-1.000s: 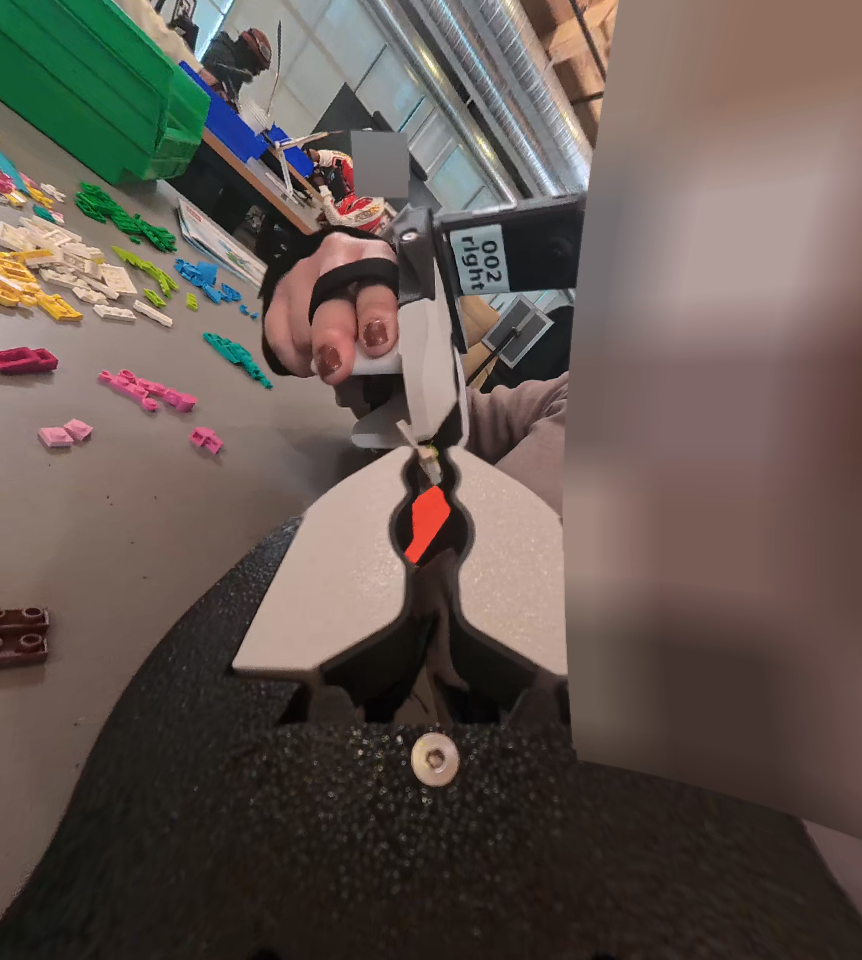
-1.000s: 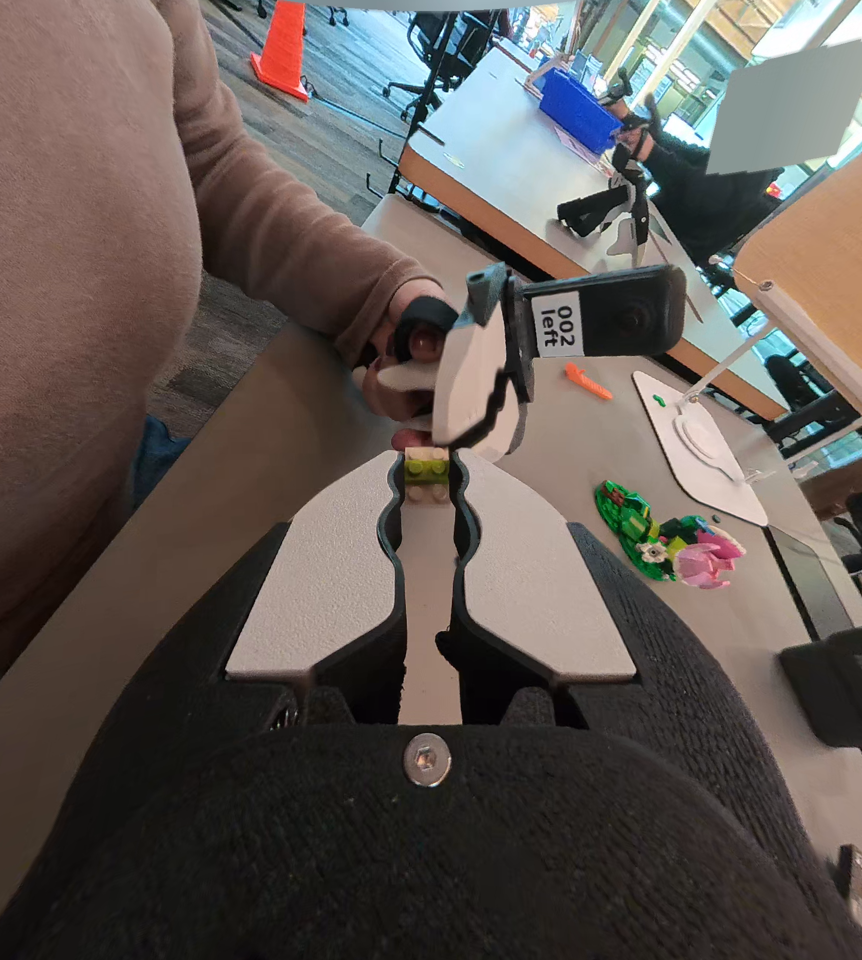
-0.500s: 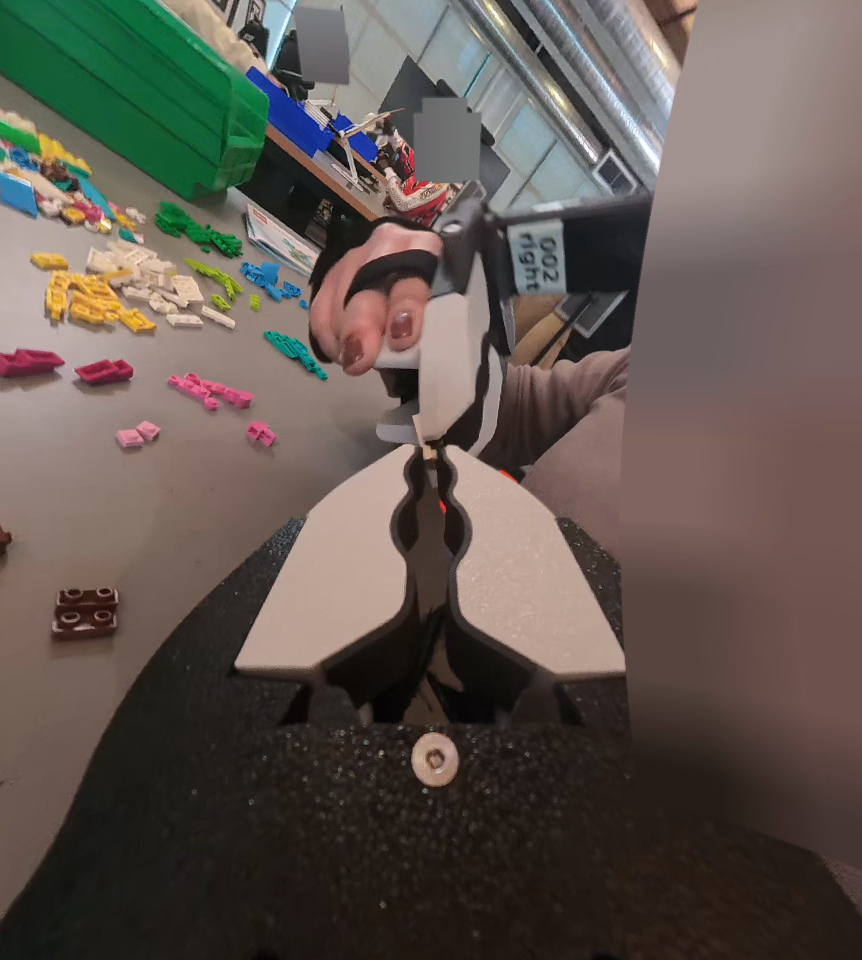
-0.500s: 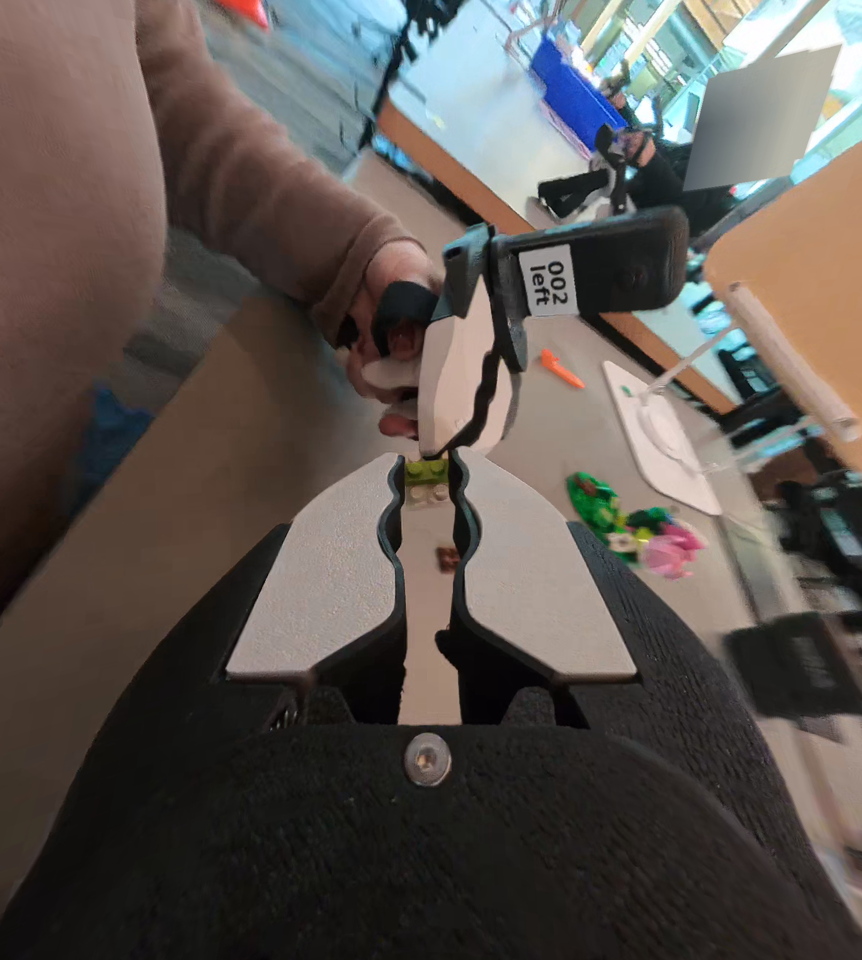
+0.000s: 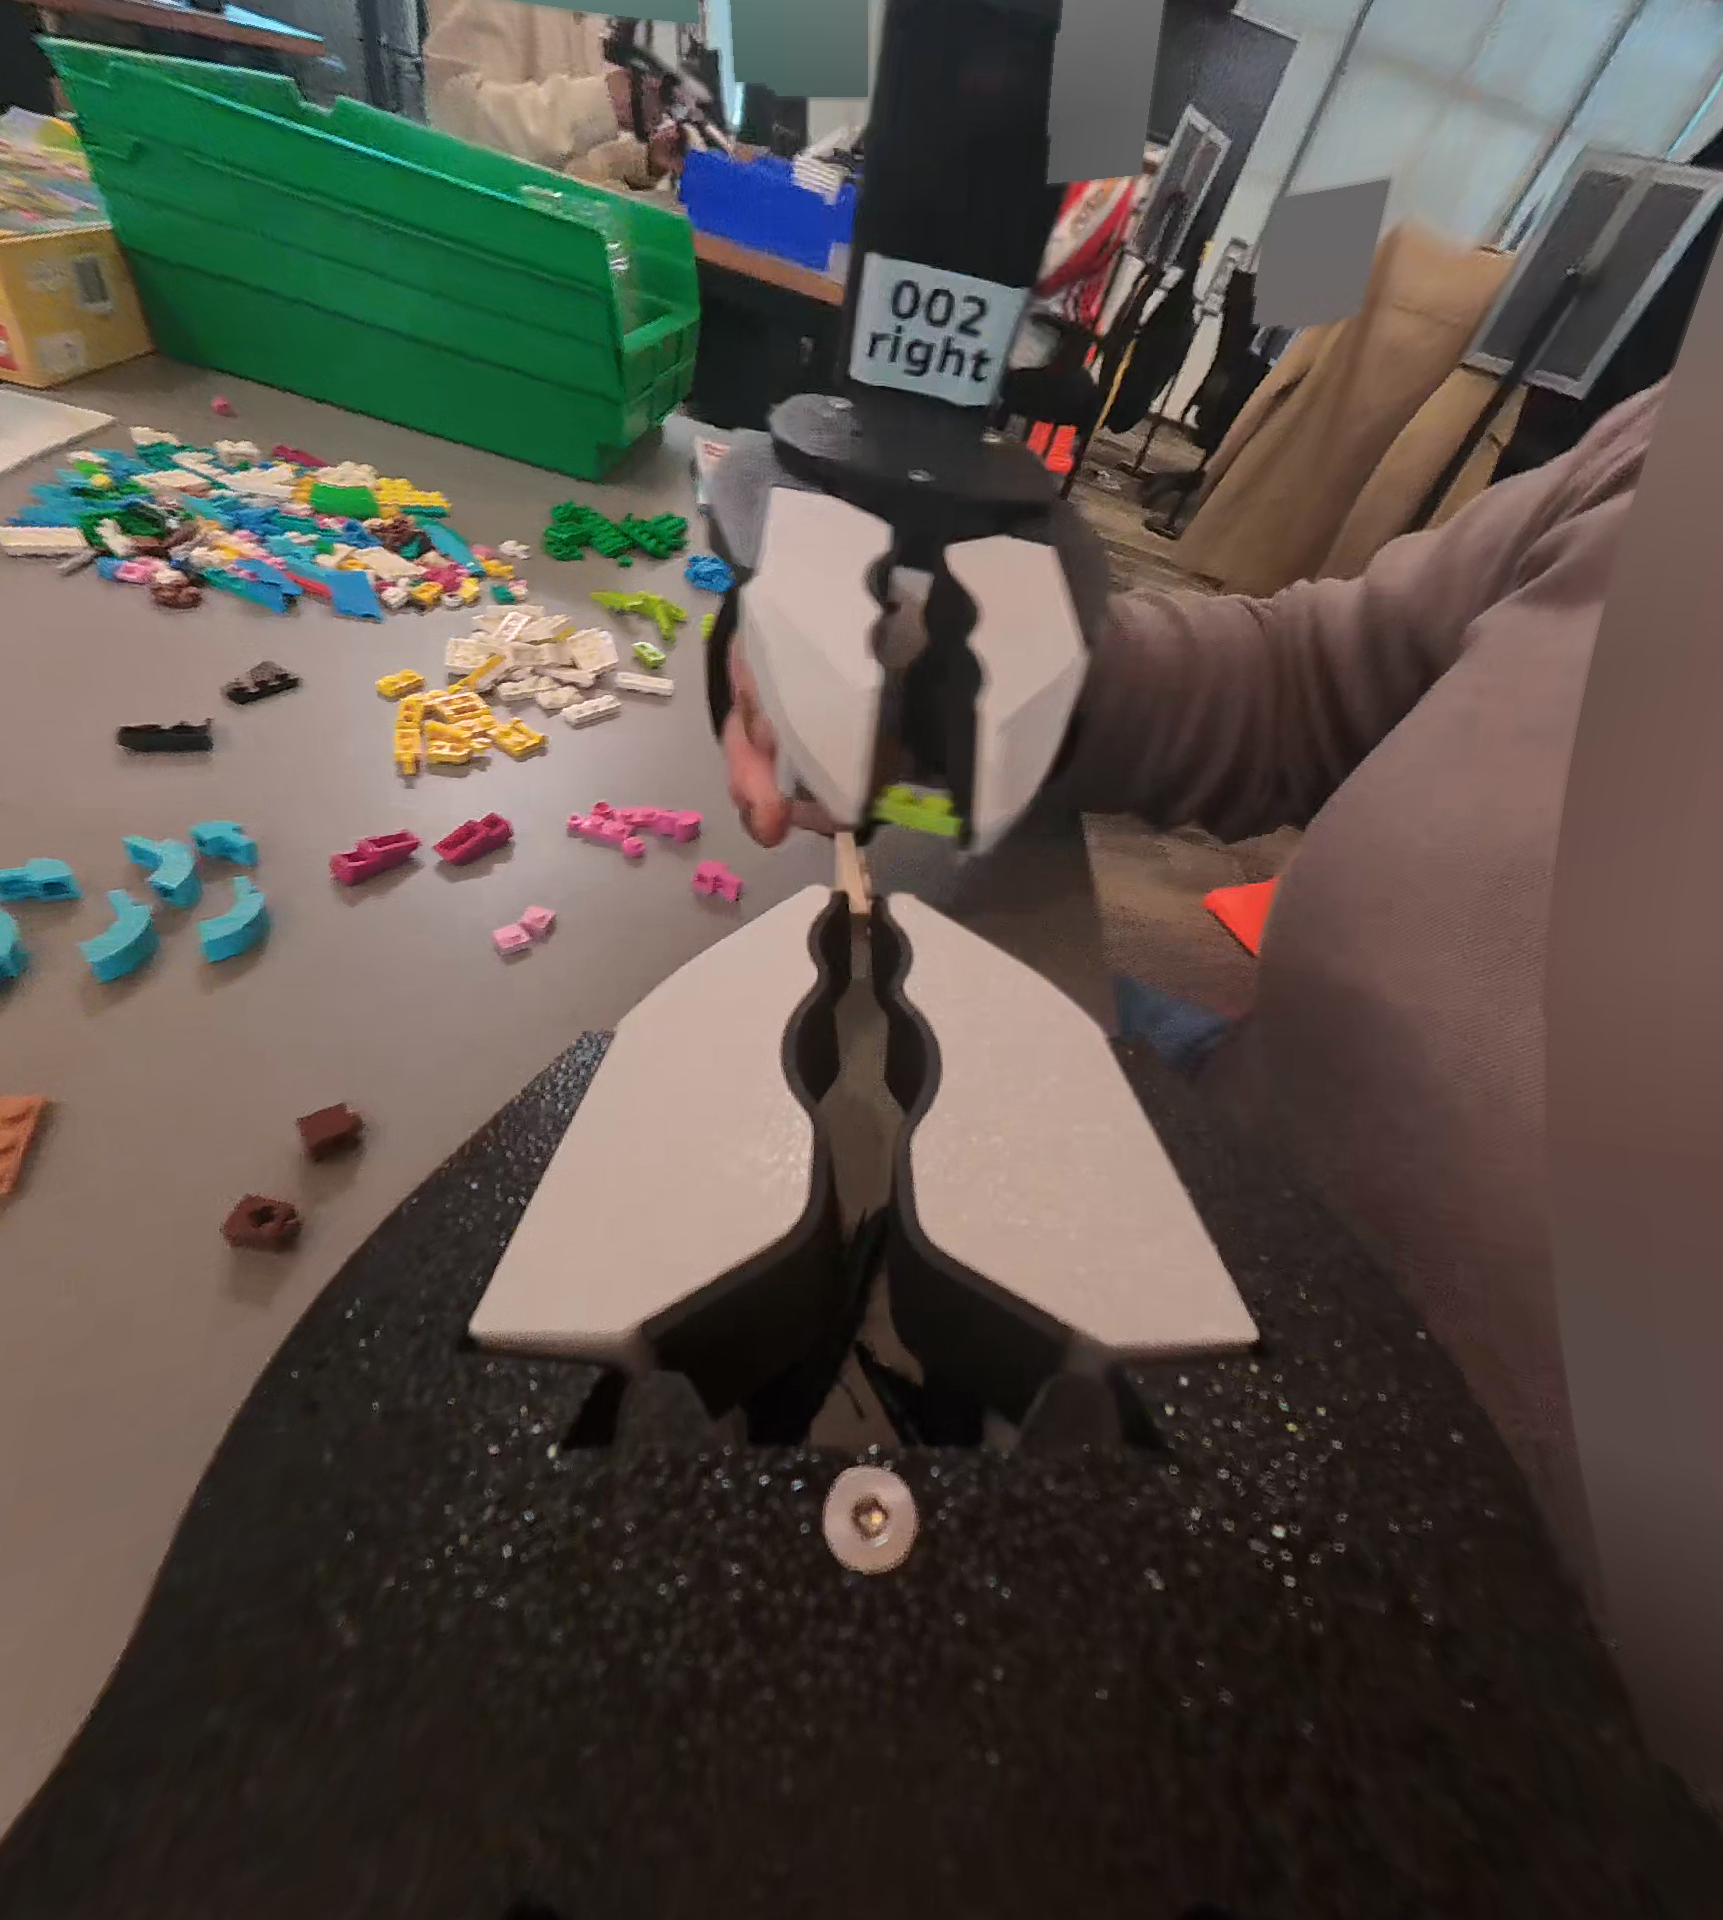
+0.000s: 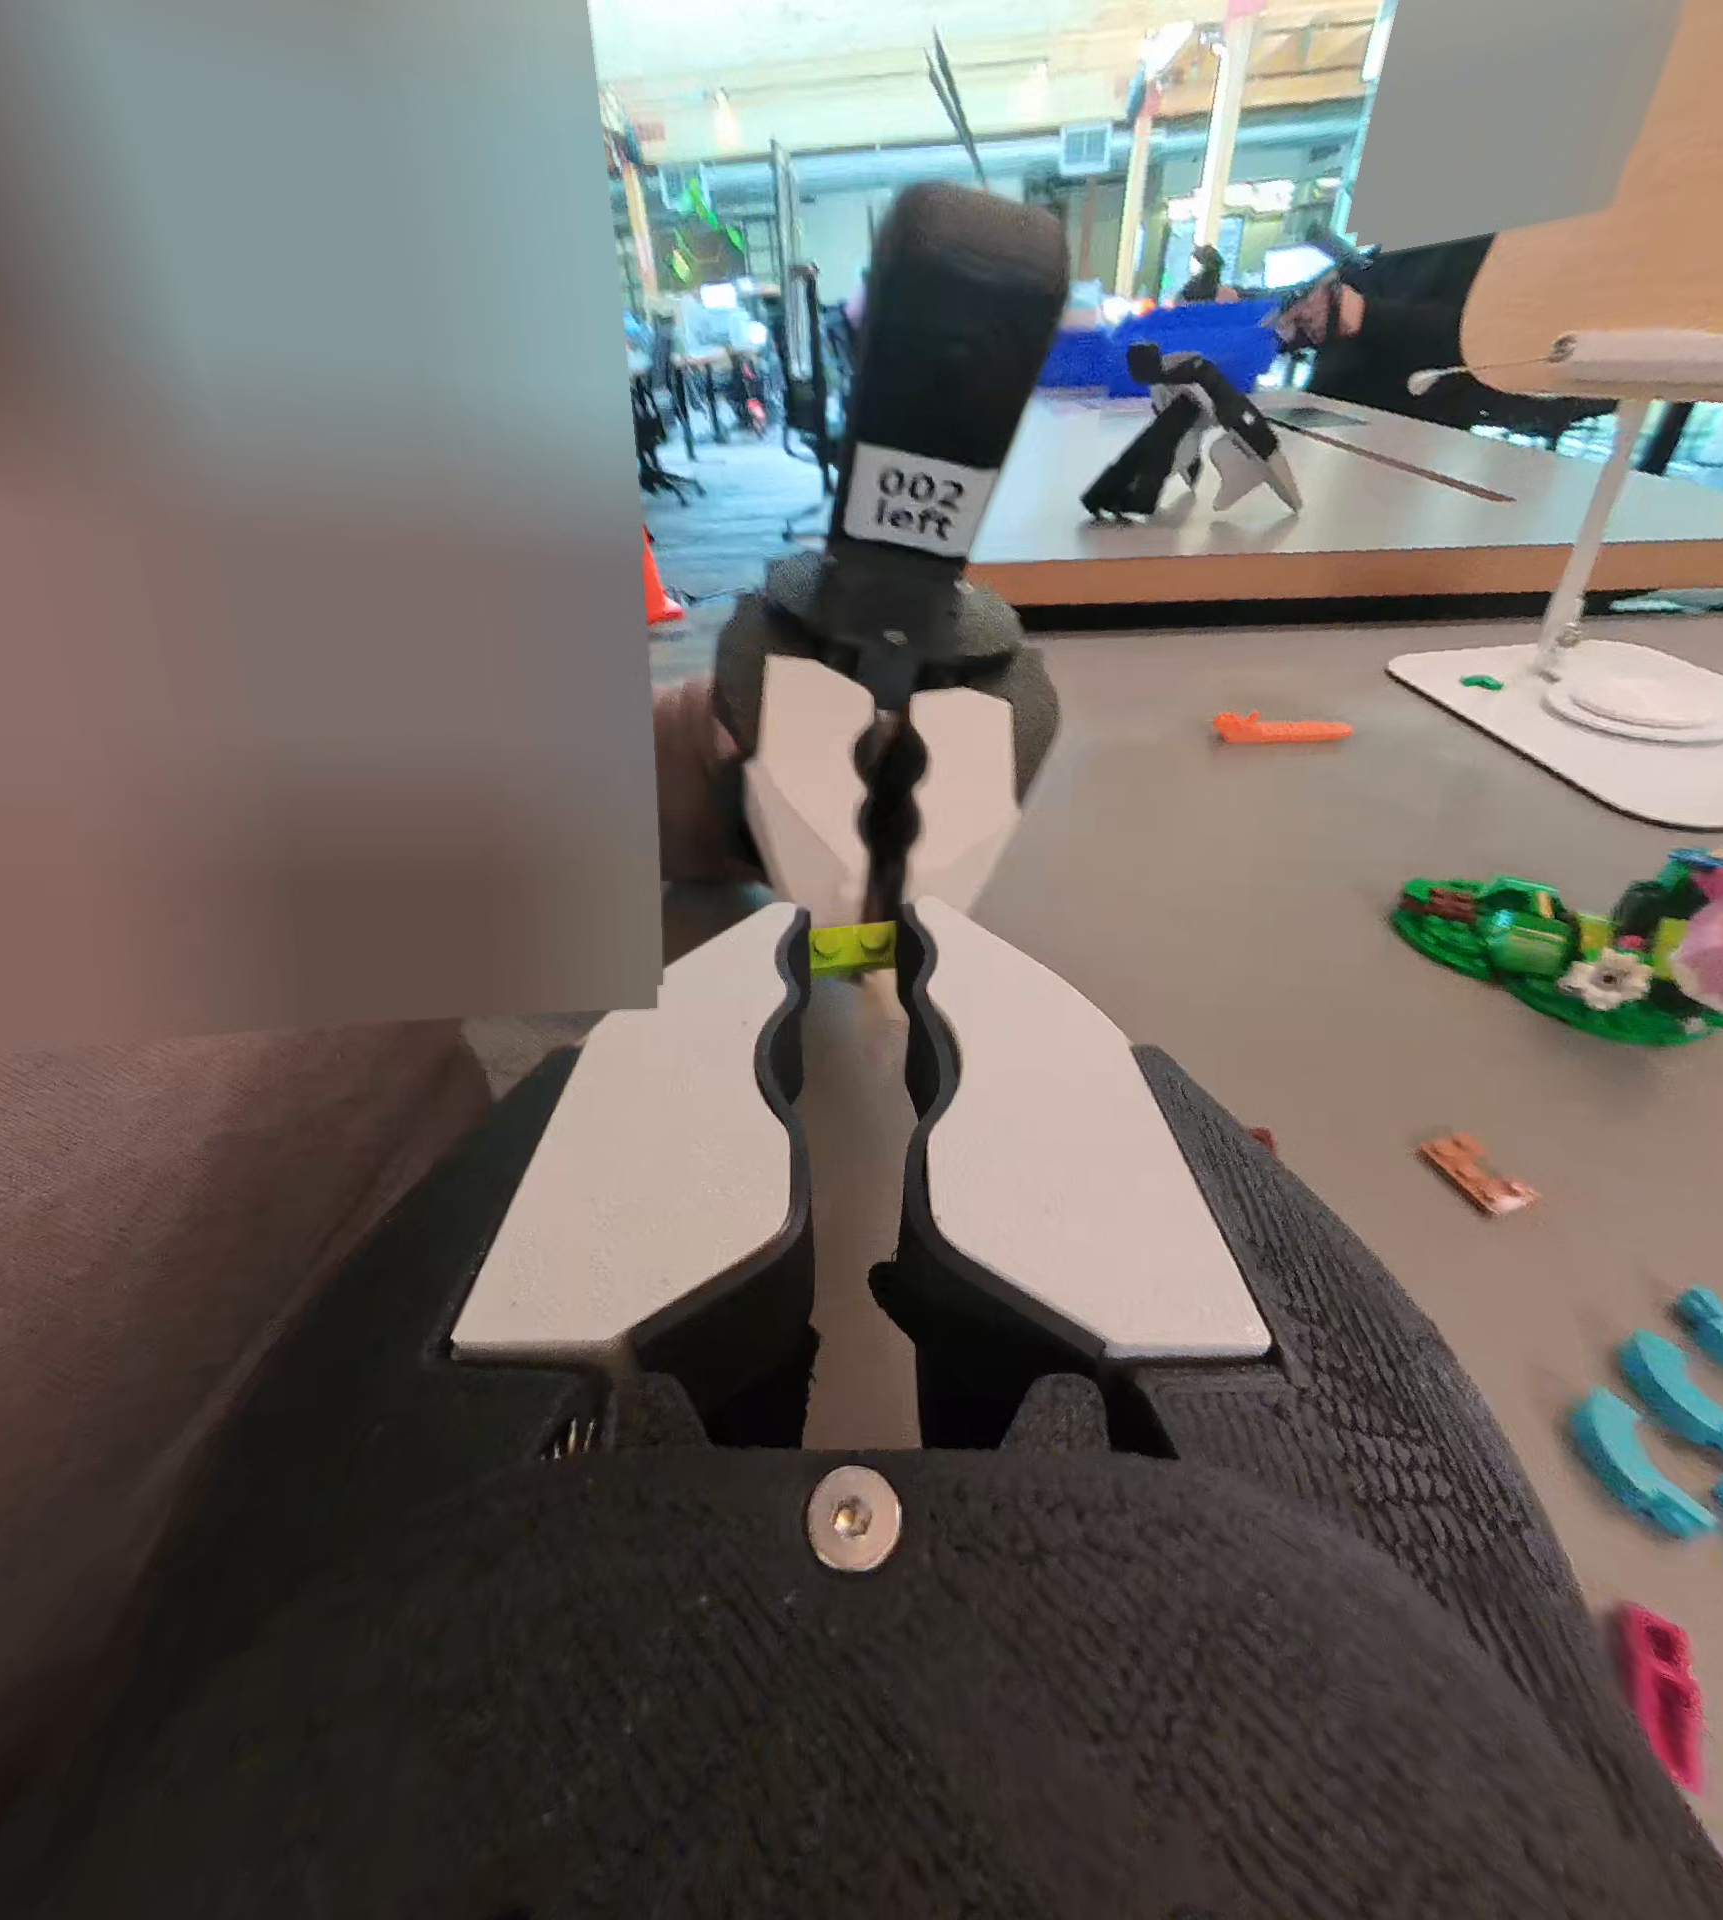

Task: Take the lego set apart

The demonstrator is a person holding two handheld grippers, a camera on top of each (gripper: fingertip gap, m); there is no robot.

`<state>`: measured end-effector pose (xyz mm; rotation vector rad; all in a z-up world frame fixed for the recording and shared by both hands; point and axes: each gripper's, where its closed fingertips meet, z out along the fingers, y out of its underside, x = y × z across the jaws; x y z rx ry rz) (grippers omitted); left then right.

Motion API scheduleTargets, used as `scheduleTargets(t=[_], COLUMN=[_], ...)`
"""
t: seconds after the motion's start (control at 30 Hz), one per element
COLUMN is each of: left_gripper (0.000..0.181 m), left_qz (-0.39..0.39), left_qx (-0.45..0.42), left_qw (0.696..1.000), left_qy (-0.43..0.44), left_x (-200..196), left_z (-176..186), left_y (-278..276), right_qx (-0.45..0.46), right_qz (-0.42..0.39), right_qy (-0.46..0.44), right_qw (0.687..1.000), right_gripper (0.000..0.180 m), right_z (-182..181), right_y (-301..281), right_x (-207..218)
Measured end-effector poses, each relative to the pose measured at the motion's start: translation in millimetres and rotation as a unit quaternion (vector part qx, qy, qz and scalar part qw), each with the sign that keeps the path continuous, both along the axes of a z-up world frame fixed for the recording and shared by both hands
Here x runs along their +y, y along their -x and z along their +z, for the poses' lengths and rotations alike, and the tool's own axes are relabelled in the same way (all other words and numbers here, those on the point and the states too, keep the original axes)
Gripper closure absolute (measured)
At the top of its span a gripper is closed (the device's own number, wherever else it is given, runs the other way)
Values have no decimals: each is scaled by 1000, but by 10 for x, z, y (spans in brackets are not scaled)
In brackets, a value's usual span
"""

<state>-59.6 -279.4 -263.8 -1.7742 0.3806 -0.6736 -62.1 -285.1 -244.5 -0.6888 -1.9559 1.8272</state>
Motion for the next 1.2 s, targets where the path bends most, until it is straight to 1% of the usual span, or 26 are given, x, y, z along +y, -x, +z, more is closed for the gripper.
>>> scheduleTargets(t=[0.07, 0.13, 0.17, 0.2, 0.23, 0.27, 0.3, 0.37, 0.4, 0.43, 0.53, 0.57, 0.63, 0.7, 0.77, 0.83, 0.93, 1.03, 1.1, 1.13, 1.2], left_gripper=[177, 177, 177, 177, 177, 177, 177, 177, 177, 177, 177, 177, 177, 177, 177, 177, 177, 177, 177, 177, 177], left_qz=[-3, 28, 47, 61, 68, 69, 71, 87, 92, 95, 91, 87, 79, 73, 71, 71, 78, 89, 96, 91, 65], left_qx=[-6, 10, 18, 21, 21, 19, 18, 13, 9, 2, -19, -21, -16, -6, 1, 3, 9, 24, 46, 59, 87], left_qw=[1000, 999, 998, 997, 996, 996, 996, 996, 995, 995, 995, 996, 997, 997, 997, 997, 997, 996, 994, 994, 994], left_qy=[6, 24, 35, 44, 47, 47, 43, 30, 28, 26, 23, 23, 22, 24, 24, 24, 23, 23, 24, 17, -15], left_x=[-4, 46, 64, 66, 57, 42, 35, 67, 92, 125, 230, 261, 309, 346, 378, 404, 439, 455, 457, 455, 455], left_z=[21, -43, -84, -108, -113, -107, -92, -50, -32, -11, 43, 53, 58, 48, 42, 38, 22, -12, -53, -60, -35], left_y=[-28, 70, 135, 187, 220, 236, 250, 308, 330, 345, 332, 309, 251, 199, 163, 143, 156, 194, 233, 227, 148], right_qx=[8, 27, 40, 51, 55, 48, 30, -38, -65, -87, -156, -176, -196, -198, -202, -203, -201, -179, -145, -126, -80], right_qz=[-15, -38, -67, -112, -171, -237, -299, -387, -414, -431, -435, -425, -401, -386, -382, -379, -380, -392, -392, -381, -323], right_qy=[-23, -43, -73, -113, -157, -199, -237, -294, -313, -322, -326, -332, -322, -314, -320, -322, -317, -313, -303, -286, -216], right_qw=[1000, 998, 994, 986, 971, 950, 924, 873, 852, 839, 825, 824, 835, 845, 843, 843, 845, 846, 856, 870, 918], right_gripper=[165, 165, 165, 165, 165, 165, 165, 165, 165, 165, 165, 165, 165, 165, 164, 154, 148, 144, 144, 145, 148], right_z=[-34, -1, 9, 18, 22, 16, -14, -169, -249, -330, -622, -718, -847, -926, -995, -1033, -1032, -900, -720, -609, -335], right_y=[14, -5, -18, -30, -56, -111, -208, -499, -644, -763, -990, -1044, -1081, -1064, -1054, -1041, -1031, -1012, -956, -908, -759], right_x=[59, 154, 289, 514, 831, 1209, 1602, 2270, 2515, 2693, 2977, 3011, 2979, 2932, 2934, 2924, 2916, 2877, 2745, 2602, 2099])
